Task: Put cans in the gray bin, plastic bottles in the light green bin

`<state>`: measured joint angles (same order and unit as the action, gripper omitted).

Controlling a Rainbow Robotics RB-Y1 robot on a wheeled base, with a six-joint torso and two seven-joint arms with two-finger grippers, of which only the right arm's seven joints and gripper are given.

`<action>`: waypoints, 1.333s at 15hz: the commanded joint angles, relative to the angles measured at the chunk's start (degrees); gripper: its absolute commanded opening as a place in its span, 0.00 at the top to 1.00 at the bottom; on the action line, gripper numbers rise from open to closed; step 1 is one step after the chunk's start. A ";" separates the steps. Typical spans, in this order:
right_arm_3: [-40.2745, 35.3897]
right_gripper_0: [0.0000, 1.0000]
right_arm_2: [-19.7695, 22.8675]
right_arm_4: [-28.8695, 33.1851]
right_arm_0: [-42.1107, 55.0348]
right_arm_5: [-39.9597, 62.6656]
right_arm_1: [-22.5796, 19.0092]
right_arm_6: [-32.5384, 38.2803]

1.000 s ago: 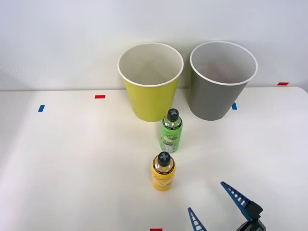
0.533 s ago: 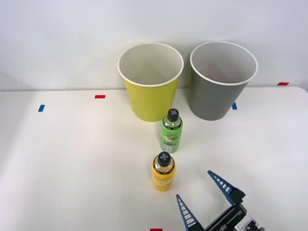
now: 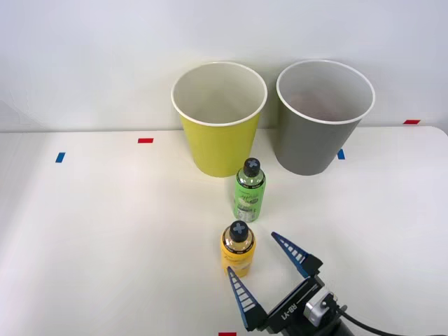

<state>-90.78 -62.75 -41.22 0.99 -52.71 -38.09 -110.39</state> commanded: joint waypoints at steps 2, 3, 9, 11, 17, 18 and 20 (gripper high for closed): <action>-0.01 0.00 0.79 -1.40 -1.69 2.18 1.79 -1.67; -0.01 0.00 0.88 -1.40 -2.04 2.70 2.23 -2.11; -0.01 0.00 1.67 -2.98 -3.97 6.40 3.90 -4.84; -0.01 0.00 1.58 -3.42 -4.15 6.48 4.08 -5.80; -0.01 0.86 1.76 -4.30 -4.85 8.07 4.34 -8.62; -0.01 0.99 1.76 -4.65 -4.77 7.98 4.43 -8.79; -0.01 1.00 1.76 -4.83 -4.85 8.07 4.69 -9.32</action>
<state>-90.78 -61.00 -45.97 -3.85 -44.70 -33.52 -119.42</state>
